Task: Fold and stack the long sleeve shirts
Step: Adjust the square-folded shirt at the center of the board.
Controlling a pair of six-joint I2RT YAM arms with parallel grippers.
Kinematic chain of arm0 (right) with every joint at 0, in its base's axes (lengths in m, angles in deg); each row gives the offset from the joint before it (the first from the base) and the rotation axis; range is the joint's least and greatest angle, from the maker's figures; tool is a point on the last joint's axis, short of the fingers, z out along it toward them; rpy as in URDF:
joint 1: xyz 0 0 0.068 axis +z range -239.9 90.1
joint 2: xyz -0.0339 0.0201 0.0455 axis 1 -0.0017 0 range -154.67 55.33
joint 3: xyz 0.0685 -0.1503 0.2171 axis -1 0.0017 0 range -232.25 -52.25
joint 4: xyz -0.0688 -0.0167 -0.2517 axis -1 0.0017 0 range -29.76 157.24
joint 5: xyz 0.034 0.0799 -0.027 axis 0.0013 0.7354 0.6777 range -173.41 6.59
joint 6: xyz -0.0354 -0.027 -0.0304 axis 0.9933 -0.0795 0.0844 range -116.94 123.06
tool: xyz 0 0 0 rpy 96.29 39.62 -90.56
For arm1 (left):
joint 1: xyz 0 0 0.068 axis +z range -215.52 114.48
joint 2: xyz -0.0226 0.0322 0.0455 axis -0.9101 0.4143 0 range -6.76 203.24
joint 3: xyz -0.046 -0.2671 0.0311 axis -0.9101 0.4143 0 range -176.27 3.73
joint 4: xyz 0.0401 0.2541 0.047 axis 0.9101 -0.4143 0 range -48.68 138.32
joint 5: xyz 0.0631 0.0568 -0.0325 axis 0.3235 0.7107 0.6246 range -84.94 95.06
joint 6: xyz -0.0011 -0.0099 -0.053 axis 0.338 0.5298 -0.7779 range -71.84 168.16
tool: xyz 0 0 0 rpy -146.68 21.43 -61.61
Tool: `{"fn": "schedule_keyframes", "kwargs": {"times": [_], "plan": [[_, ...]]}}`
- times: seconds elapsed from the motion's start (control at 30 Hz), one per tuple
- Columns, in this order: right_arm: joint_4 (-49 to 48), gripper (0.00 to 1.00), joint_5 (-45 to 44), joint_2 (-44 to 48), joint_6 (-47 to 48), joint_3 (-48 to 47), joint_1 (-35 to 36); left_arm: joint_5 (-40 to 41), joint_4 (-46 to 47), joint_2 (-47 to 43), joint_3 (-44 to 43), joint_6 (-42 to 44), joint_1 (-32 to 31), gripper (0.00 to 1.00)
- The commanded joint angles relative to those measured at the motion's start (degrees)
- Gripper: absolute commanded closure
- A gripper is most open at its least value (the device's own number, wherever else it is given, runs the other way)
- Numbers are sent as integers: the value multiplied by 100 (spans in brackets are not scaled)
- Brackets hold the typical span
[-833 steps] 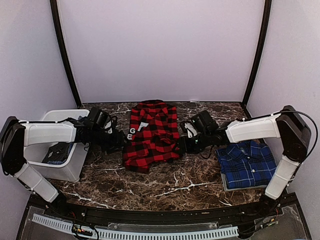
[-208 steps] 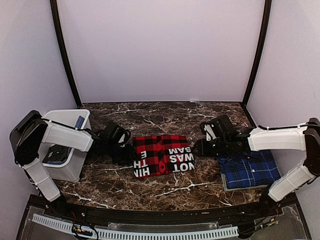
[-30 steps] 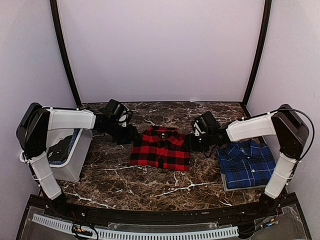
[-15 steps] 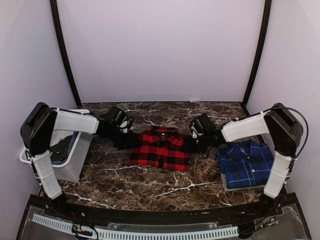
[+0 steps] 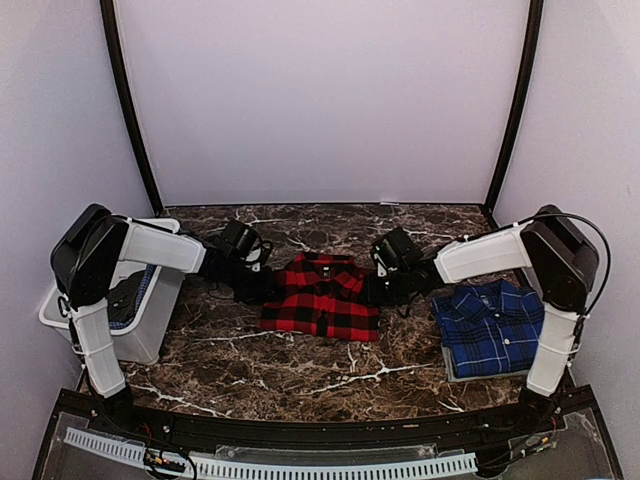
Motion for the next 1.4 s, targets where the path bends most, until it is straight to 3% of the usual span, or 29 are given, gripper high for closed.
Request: {"fn": "schedule_keyframes", "kwargs": {"times": [0.0,0.13,0.3,0.57,0.83,0.9,1.0,1.07,1.23,1.37], "plan": [[-32,63,158,-66,83,-304,113,-373,100,82,-5,-387,-53,85],[-24,83,291,-58,104,-483,130,-363,-34,-102,-126,-402,-53,99],[156,100,366,-11,166,-812,201,-129,-502,-661,-199,-258,-50,100],[186,100,495,243,166,-1081,402,491,-1407,-1478,83,-118,-53,100],[44,100,600,0,76,-969,520,798,-1636,-1707,591,-122,-44,100],[42,98,513,-20,48,-847,514,851,-1663,-1612,616,-101,-44,86],[10,78,465,53,-19,-602,474,941,-1703,-1473,579,-8,-44,62],[-10,69,407,177,-69,-421,437,1099,-1741,-1478,499,57,-44,56],[209,64,90,483,-87,-234,366,1355,-1939,-1515,183,237,-54,53],[456,68,-180,664,-43,-331,406,1641,-2202,-1526,-147,282,-170,57]]}}
